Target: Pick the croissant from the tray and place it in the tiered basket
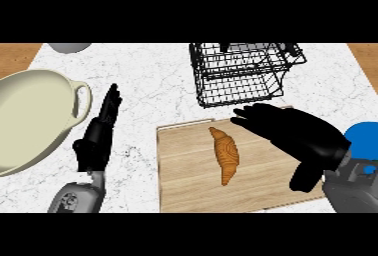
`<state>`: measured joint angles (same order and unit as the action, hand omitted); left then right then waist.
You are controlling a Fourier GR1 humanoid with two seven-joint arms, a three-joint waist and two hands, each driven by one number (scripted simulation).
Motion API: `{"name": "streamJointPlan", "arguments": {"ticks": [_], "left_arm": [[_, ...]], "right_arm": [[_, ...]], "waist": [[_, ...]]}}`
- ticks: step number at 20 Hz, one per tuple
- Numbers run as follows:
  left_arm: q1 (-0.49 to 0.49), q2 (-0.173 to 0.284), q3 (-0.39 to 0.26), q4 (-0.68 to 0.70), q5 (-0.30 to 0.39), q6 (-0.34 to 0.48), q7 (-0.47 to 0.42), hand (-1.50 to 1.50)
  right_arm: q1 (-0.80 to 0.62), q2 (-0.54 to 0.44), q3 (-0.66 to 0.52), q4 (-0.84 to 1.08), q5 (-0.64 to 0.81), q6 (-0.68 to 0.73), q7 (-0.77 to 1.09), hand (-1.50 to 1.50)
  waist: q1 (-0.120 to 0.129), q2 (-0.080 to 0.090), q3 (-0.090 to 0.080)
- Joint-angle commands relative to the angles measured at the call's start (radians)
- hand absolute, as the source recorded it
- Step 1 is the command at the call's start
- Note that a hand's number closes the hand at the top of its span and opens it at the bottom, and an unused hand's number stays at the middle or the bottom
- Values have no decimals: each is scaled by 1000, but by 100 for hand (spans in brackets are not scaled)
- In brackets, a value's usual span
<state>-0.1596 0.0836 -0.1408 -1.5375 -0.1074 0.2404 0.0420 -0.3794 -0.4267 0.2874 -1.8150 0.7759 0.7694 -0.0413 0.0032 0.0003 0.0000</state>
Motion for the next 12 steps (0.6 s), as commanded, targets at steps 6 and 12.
{"name": "streamJointPlan", "arguments": {"ticks": [6,12], "left_arm": [[2,6,54,-17,7,-45,11,0],[5,-9,35,-43,-30,-40,53,0]], "right_arm": [[0,47,-12,123,93,-24,-113,-150],[-56,99,-27,172,94,20,-137,-150]], "waist": [[0,0,0],[0,-1,0]]}}
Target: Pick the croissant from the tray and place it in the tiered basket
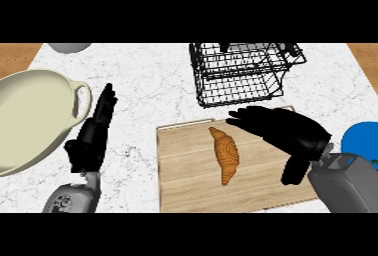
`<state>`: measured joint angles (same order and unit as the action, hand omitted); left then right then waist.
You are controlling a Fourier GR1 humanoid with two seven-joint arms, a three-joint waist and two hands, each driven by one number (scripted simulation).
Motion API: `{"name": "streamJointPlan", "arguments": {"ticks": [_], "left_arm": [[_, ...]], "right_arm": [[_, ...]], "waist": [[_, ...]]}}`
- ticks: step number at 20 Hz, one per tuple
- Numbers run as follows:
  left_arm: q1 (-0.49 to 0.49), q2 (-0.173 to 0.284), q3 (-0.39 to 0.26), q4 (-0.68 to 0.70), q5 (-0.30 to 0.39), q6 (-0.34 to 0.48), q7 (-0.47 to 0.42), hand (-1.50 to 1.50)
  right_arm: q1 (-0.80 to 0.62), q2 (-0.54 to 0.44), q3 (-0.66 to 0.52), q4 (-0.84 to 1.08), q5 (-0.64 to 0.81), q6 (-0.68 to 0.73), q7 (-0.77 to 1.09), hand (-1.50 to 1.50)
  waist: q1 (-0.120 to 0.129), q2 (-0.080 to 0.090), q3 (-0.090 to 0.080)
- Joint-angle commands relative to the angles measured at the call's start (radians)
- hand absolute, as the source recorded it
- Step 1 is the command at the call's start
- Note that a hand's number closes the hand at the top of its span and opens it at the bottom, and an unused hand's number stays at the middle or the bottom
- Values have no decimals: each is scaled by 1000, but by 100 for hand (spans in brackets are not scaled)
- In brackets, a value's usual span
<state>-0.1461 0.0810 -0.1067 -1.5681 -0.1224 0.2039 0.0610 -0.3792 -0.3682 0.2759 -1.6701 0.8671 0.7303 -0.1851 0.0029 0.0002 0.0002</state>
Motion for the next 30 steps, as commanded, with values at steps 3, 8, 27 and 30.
{"name": "streamJointPlan", "arguments": {"ticks": [3,8,27,30], "left_arm": [[32,3,5,-52,3,-41,11,0],[21,-23,4,-43,-24,-11,26,0],[6,-67,27,71,-40,-29,-84,0],[94,-68,-31,-111,-78,-19,27,0]], "right_arm": [[33,-4,-37,10,24,4,-84,-150],[-32,108,45,151,119,-43,-23,-150],[20,190,22,182,217,-69,-75,-150],[44,219,33,189,229,-80,-50,-150]], "waist": [[-1,-1,0],[5,1,0],[-2,0,0],[1,-1,0]]}}
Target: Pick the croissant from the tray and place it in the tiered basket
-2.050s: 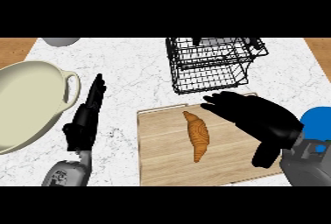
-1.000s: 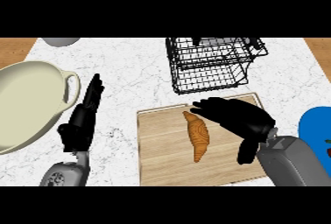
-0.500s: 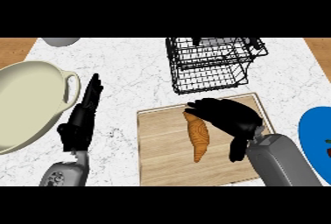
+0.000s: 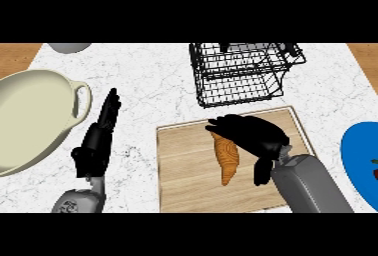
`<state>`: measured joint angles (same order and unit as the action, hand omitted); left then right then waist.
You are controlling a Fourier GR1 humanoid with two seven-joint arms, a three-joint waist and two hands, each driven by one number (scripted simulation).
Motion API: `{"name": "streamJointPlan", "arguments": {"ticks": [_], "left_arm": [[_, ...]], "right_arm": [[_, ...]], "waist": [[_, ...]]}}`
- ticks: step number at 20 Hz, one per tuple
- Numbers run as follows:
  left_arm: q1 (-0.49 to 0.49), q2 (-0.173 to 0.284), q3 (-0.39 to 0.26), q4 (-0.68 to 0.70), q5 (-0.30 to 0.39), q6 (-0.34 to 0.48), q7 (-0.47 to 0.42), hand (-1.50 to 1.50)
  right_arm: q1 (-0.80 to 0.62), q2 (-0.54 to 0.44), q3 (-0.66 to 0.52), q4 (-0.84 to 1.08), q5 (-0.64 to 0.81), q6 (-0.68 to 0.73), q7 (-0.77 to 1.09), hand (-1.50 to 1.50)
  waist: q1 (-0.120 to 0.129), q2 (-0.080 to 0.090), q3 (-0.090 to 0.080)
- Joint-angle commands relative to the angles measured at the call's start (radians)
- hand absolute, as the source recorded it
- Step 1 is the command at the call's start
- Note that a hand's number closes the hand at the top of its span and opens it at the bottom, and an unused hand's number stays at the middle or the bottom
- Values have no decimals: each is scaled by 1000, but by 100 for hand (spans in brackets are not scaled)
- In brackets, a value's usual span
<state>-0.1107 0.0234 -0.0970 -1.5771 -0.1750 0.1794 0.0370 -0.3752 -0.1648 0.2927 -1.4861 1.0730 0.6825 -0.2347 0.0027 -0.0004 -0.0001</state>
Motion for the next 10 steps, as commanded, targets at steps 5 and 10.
{"name": "streamJointPlan", "arguments": {"ticks": [5,10], "left_arm": [[-30,8,29,-33,11,-23,56,0],[17,-3,21,-27,15,-31,-1,0]], "right_arm": [[10,47,0,117,45,-91,-31,-150],[87,48,19,92,57,-140,-62,-150]], "waist": [[0,1,0],[-1,0,0]]}}
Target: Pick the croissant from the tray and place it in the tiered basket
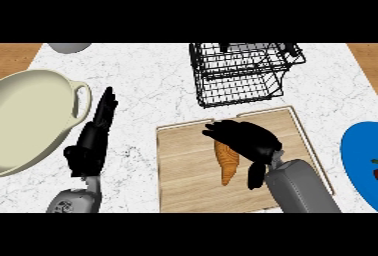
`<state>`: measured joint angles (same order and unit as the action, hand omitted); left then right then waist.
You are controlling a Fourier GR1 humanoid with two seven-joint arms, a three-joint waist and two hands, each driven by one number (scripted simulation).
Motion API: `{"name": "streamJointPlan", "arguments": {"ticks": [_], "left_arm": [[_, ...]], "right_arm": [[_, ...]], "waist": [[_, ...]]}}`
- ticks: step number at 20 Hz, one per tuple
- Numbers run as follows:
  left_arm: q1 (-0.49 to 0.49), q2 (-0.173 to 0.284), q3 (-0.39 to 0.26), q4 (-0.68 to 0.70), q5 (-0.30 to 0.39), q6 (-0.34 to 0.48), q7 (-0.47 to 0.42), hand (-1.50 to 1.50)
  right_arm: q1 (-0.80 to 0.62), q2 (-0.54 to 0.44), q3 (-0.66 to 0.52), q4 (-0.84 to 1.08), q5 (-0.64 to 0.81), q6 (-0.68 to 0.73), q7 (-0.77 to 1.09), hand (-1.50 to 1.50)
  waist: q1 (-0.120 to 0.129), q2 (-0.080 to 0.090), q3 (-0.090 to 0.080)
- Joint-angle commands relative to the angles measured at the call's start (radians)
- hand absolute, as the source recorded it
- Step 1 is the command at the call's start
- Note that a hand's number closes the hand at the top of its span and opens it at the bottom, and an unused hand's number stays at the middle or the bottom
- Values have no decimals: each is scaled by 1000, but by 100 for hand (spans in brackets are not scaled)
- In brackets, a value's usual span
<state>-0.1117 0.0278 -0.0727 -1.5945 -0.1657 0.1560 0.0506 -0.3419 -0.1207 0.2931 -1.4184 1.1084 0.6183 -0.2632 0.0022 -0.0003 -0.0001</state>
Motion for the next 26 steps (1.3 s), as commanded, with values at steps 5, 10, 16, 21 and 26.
{"name": "streamJointPlan", "arguments": {"ticks": [5,10,16,21,26], "left_arm": [[-31,-26,2,86,-20,22,-50,0],[-35,20,39,18,10,-15,6,0],[-40,14,22,18,0,-15,14,0],[-44,-4,11,31,3,-14,6,0],[-19,-10,-7,37,-1,-24,-21,0]], "right_arm": [[16,49,-5,109,37,-207,-54,150],[-5,73,49,82,117,-329,-56,150],[-35,118,64,169,262,-249,394,150],[-93,120,117,140,241,-129,781,150],[-187,120,246,112,105,-179,1107,150]], "waist": [[-1,1,0],[1,0,0],[11,-2,-2],[28,0,-1],[33,1,0]]}}
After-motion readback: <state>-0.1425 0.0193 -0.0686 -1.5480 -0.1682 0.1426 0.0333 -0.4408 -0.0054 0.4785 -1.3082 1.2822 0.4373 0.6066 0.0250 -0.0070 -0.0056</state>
